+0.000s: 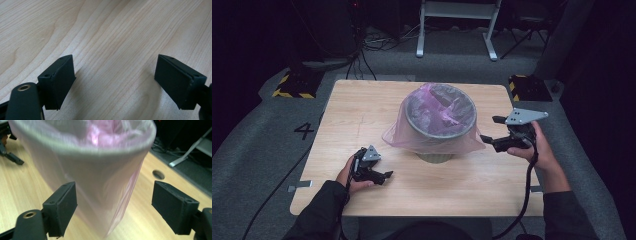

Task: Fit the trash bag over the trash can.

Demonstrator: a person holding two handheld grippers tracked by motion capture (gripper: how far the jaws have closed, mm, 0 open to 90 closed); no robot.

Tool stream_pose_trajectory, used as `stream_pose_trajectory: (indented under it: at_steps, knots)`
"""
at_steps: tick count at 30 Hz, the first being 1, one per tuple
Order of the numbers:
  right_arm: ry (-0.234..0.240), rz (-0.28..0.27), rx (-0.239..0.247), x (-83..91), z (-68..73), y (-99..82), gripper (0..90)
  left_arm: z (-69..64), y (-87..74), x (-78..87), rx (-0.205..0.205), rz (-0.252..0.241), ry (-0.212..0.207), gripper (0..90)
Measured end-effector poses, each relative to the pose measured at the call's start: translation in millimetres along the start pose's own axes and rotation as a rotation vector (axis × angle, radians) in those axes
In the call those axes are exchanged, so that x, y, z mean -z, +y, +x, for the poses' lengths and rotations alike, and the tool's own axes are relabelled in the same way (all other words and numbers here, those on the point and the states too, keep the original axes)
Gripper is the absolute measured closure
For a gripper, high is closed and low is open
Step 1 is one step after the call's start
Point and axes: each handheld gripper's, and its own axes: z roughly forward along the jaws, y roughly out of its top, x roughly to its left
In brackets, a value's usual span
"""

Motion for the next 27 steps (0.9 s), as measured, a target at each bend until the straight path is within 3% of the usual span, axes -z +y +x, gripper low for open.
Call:
stream_pose_trajectory:
  at_steps: [8,16,27]
  knots:
    - [-0.02,0.07,-0.005,-14.2,6.4,-39.0,20.7,0.0,0.0,0.0,-0.001,0.0,0.0,16.3]
    - [-0.049,0.195,0.001,-38.0,11.1,-79.9,19.6,-0.2,-0.1,0.1,0.0,0.0,0.001,16.3]
    - [-0.047,0.261,-0.043,-55.9,12.5,-123.9,19.6,-0.3,-0.1,0.1,0.001,-0.001,0.0,16.2]
